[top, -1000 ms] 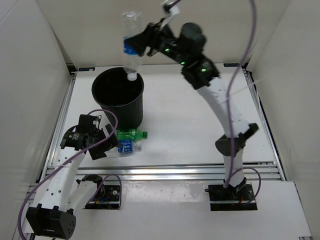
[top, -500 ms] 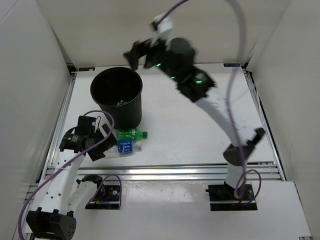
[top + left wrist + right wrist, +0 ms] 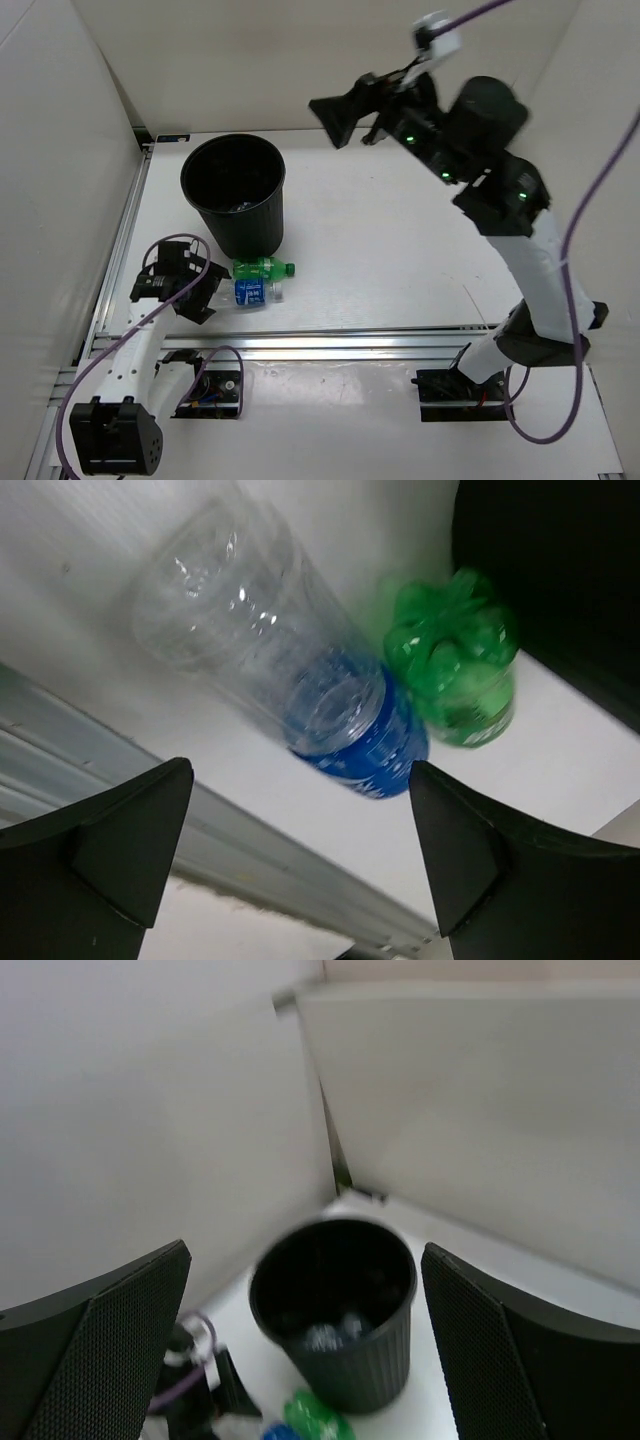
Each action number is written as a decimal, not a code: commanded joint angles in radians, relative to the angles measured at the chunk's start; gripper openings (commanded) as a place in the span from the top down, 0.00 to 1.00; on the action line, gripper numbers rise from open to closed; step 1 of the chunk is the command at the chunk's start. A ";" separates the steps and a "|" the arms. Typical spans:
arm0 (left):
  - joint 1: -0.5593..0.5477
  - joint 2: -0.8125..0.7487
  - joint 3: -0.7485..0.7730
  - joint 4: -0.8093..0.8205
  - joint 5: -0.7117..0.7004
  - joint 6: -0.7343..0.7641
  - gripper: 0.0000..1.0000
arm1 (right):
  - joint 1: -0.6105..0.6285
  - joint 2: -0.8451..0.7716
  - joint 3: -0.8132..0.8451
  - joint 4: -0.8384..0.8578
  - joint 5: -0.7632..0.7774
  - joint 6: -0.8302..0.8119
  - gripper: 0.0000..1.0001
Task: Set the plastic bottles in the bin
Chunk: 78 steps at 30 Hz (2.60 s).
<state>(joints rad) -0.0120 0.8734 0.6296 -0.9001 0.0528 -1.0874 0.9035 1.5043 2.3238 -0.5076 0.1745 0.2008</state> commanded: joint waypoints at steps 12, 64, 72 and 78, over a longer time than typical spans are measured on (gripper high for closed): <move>0.006 0.108 -0.139 0.156 -0.077 -0.258 0.00 | 0.003 -0.023 -0.078 -0.184 -0.015 -0.075 0.00; -0.140 -0.464 0.155 0.155 -0.043 0.000 0.00 | -0.124 -0.156 -0.431 -0.218 0.010 -0.012 0.00; -0.140 -0.571 -0.347 0.385 -0.086 -0.582 0.00 | -0.124 -0.125 -0.422 -0.227 -0.040 0.031 0.00; -0.140 -0.389 -0.379 0.554 -0.093 -0.569 0.00 | -0.124 -0.125 -0.422 -0.258 -0.049 0.052 0.00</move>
<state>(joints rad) -0.1509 0.4313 0.2588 -0.5331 -0.0406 -1.5925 0.7853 1.3865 1.8881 -0.7624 0.1417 0.2337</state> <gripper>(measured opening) 1.000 0.998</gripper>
